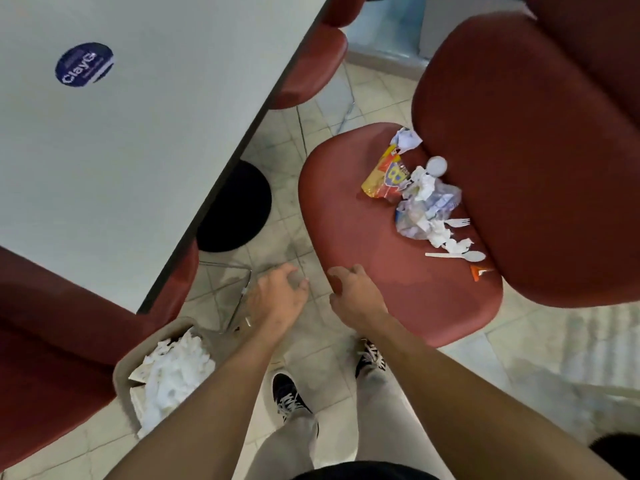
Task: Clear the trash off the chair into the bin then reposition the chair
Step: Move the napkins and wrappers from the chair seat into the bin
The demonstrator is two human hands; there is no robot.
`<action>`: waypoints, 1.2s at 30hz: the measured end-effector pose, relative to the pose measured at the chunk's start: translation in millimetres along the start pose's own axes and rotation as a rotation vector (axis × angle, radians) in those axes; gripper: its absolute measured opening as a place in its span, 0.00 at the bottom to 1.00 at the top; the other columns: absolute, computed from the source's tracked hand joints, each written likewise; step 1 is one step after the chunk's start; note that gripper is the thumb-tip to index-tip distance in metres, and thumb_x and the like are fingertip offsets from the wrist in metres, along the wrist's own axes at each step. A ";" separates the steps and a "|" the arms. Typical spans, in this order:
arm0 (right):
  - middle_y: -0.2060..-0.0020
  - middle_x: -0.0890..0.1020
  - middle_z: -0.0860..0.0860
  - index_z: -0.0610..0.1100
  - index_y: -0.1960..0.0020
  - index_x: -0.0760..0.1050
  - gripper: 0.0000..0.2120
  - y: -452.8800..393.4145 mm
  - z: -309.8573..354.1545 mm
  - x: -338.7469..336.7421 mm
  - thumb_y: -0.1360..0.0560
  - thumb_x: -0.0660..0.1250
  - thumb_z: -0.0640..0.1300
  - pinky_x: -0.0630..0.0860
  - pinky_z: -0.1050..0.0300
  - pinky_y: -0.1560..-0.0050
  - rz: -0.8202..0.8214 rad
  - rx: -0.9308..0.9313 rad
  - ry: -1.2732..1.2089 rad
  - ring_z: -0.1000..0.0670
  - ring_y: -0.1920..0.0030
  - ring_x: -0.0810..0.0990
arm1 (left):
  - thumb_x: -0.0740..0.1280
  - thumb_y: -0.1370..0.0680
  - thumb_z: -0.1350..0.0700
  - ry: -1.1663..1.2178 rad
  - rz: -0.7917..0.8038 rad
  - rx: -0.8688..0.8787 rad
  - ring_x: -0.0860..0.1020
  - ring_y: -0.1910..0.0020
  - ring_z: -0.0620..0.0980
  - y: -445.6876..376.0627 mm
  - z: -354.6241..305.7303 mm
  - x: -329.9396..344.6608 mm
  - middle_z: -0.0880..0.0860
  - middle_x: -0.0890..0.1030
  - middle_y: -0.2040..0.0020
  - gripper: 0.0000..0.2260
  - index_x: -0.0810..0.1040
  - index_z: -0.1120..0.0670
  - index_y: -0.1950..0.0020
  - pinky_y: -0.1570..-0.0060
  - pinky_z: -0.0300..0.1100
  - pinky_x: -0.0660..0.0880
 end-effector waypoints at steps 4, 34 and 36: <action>0.44 0.74 0.43 0.50 0.38 0.72 0.20 -16.7 -51.1 -43.5 0.29 0.63 0.42 0.76 0.50 0.46 -0.051 0.078 -0.025 0.41 0.46 0.75 | 0.67 0.26 0.42 -0.065 0.034 0.098 0.78 0.43 0.53 -15.1 -66.3 25.5 0.48 0.81 0.43 0.16 0.77 0.43 0.39 0.46 0.46 0.75; 0.39 0.73 0.48 0.53 0.31 0.67 0.29 -180.5 -291.4 -101.6 0.30 0.65 0.36 0.75 0.49 0.47 -0.190 0.363 -0.252 0.44 0.41 0.76 | 0.71 0.29 0.58 -0.313 0.282 0.607 0.72 0.36 0.59 -195.5 -316.8 247.4 0.57 0.70 0.32 0.25 0.73 0.49 0.32 0.44 0.51 0.75; 0.42 0.76 0.47 0.51 0.34 0.69 0.26 -184.8 -291.5 -101.2 0.30 0.64 0.34 0.75 0.49 0.48 -0.210 0.356 -0.248 0.43 0.43 0.77 | 0.69 0.30 0.65 -0.265 0.293 0.611 0.76 0.43 0.60 -196.1 -315.4 250.9 0.59 0.75 0.39 0.22 0.77 0.53 0.36 0.46 0.50 0.76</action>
Point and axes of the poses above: each hand's wrist, its own y-axis away from the middle knuckle, its own x-axis out of the palm, z = x × y, the point moved 5 cm from there along -y, towards the middle knuckle
